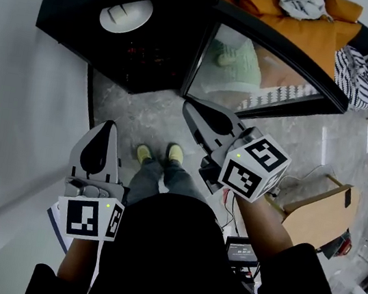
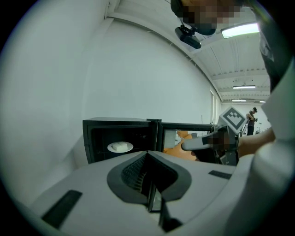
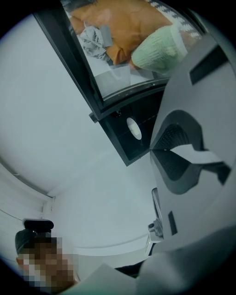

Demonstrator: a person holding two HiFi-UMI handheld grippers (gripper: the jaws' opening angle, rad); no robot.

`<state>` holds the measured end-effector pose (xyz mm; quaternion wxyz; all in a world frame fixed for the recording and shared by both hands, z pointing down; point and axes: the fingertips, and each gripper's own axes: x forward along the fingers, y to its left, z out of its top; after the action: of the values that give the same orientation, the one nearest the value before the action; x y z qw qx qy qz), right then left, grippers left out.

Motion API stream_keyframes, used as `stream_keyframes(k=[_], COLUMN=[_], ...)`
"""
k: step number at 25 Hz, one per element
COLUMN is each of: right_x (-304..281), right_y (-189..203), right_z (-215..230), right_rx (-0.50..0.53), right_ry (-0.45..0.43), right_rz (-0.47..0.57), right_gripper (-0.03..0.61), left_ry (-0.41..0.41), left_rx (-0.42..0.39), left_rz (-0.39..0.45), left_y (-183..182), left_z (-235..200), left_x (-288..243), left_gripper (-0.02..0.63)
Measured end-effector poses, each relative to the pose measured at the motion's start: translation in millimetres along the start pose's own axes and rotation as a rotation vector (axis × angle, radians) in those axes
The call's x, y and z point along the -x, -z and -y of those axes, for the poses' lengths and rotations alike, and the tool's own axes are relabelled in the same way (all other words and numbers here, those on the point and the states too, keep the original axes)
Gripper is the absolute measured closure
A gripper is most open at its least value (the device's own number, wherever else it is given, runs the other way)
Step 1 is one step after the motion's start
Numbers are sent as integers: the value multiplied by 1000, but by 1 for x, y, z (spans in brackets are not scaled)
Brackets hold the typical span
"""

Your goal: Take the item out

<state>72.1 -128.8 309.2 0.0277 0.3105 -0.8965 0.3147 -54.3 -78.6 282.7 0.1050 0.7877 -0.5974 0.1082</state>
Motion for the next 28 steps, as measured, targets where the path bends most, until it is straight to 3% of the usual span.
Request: stream_keyframes(k=[10,23,28], right_x=[-24,-83,-103], right_y=[2,9,16], right_z=[0,19,36], right_rx=[23,-82,-122], right_ry=[46,69,81], right_rz=[-4,42,83], right_gripper=[574,574,574], left_ry=[35,24,-7], left_rx=[13,46,157], left_rz=[2,5,-46], left_y=[19,56,83], left_z=[-30,-61,-68], left_x=[-9,-40,-48], left_gripper=[604,604,604])
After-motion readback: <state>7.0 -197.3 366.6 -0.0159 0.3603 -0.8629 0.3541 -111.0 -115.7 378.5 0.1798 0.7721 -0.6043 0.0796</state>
